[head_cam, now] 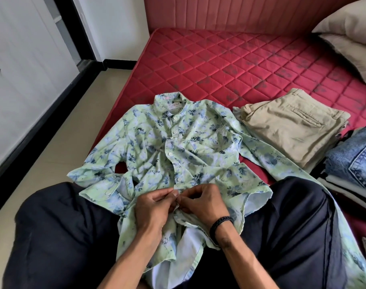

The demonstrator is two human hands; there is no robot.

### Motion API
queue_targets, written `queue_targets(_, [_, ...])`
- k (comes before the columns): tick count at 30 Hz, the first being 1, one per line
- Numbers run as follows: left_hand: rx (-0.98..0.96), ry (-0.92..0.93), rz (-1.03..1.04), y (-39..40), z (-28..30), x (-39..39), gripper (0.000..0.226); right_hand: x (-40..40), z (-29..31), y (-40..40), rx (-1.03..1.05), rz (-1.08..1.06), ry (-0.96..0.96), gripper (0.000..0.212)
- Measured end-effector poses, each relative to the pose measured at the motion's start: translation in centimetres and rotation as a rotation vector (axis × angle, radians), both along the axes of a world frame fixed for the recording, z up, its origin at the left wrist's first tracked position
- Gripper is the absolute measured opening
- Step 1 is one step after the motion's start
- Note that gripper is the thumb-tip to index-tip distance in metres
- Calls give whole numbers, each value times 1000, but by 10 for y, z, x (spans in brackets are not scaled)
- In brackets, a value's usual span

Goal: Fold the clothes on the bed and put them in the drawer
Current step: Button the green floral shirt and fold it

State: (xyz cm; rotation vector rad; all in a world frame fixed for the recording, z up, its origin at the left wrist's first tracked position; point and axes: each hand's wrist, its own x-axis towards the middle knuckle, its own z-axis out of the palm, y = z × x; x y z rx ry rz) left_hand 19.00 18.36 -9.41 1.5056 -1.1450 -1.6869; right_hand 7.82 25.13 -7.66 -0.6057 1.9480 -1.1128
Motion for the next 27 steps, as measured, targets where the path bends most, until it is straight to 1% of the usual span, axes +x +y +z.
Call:
queue_targets(3, [67,64,38,-1,4,-1,18,2,0,-2,-5,-1,82,13])
queue_targets(5, [100,89,56,-2,4,-2,16,5,-1,-4,-10,-19,133,16])
queue_targets(9, [114,103,76,0,6,-3,14,9,-3,-7,2,-54,210,21])
queue_targets(14, [104,87,63,2,5,-1,16,11,-5,-6,14,-64,226,26])
queue_targets(21, [118,83,61,1,6,-3,14,5,-7,-8,-3,-18,254,15])
queue_targets(23, [141,83,52,0,8,-3,14,2,-8,-7,-11,-14,231,14])
queue_targets(27, [135,23,10,-3,6,-1,12,1,-11,-5,-5,-10,227,15])
